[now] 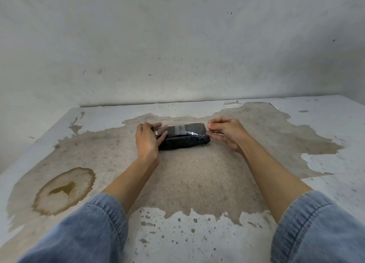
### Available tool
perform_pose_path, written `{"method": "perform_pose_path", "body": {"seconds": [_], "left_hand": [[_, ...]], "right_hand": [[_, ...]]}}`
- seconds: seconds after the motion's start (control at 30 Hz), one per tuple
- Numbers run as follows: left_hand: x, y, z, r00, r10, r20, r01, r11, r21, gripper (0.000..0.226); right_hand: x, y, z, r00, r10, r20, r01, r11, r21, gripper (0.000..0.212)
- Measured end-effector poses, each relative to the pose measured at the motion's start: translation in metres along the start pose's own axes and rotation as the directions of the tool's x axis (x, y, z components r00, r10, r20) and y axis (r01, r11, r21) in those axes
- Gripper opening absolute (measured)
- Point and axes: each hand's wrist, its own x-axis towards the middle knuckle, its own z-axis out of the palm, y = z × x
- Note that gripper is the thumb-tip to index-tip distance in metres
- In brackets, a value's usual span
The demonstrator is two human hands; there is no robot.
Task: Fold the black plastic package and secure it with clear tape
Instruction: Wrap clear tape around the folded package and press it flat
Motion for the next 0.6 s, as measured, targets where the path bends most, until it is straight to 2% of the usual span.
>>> {"method": "perform_pose_path", "body": {"seconds": [0.3, 0.4, 0.5, 0.6], "left_hand": [[-0.0027, -0.0037, -0.0001, 0.999, 0.046, -0.013, -0.046, 0.999, 0.028, 0.022], [0.0014, -0.0047, -0.0018, 1.0, 0.02, -0.009, -0.02, 1.0, 0.0, 0.021], [0.0043, -0.0054, -0.0037, 1.0, -0.018, -0.002, 0.018, 0.999, -0.043, 0.032], [0.0027, -0.0052, -0.0032, 1.0, -0.019, -0.01, 0.019, 0.998, -0.065, 0.024]], "right_hand": [[-0.0006, 0.0042, -0.0018, 1.0, 0.012, -0.016, -0.012, 1.0, -0.012, 0.012], [-0.0027, 0.0047, -0.0021, 1.0, 0.004, -0.002, -0.004, 1.0, 0.006, 0.013], [-0.0061, 0.0061, -0.0022, 1.0, -0.017, 0.021, 0.017, 1.0, 0.006, 0.014], [-0.0078, 0.0066, -0.0031, 0.999, -0.026, 0.033, 0.026, 1.0, 0.003, 0.014]]}}
